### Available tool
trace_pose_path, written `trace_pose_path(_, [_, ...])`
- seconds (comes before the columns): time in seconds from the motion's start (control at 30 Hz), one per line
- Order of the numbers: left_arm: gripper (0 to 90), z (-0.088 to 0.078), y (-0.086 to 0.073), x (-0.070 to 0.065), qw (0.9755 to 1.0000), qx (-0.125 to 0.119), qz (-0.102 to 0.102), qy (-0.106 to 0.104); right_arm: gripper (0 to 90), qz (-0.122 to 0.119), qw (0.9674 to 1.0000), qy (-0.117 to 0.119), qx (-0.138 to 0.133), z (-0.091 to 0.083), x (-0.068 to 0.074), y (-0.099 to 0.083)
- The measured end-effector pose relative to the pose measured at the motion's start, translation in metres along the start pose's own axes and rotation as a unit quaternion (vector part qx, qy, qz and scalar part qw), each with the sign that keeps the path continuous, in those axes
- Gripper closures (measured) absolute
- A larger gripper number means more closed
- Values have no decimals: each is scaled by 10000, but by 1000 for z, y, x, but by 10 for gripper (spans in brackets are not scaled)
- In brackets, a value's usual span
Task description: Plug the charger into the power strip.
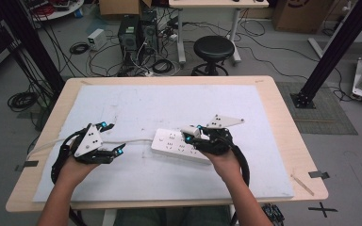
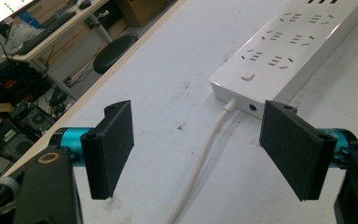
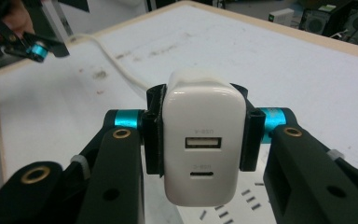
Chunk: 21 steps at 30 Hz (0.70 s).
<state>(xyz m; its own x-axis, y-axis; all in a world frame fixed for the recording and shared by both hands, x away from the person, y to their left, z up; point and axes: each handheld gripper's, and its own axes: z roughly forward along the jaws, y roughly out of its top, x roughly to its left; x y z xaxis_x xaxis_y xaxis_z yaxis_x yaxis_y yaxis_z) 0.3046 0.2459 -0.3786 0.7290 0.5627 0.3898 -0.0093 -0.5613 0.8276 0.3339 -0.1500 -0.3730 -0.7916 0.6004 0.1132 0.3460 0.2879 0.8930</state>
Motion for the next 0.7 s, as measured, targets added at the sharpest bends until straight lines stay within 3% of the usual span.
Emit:
trace_pose_path(0.33, [260,2,-3,2,10000,0,-52,-7,631,-304,9979,-95,561,-11,-9,6])
trace_pose_path(0.47, [260,5,-4,2,10000,20,-40,-46,631,-348,9972,-123,655,-15,-11,8])
trace_pose_path(0.7, [260,7,-5,2,9999,18,-77,-68,630,-569,9911,-124,1194,-17,-21,10])
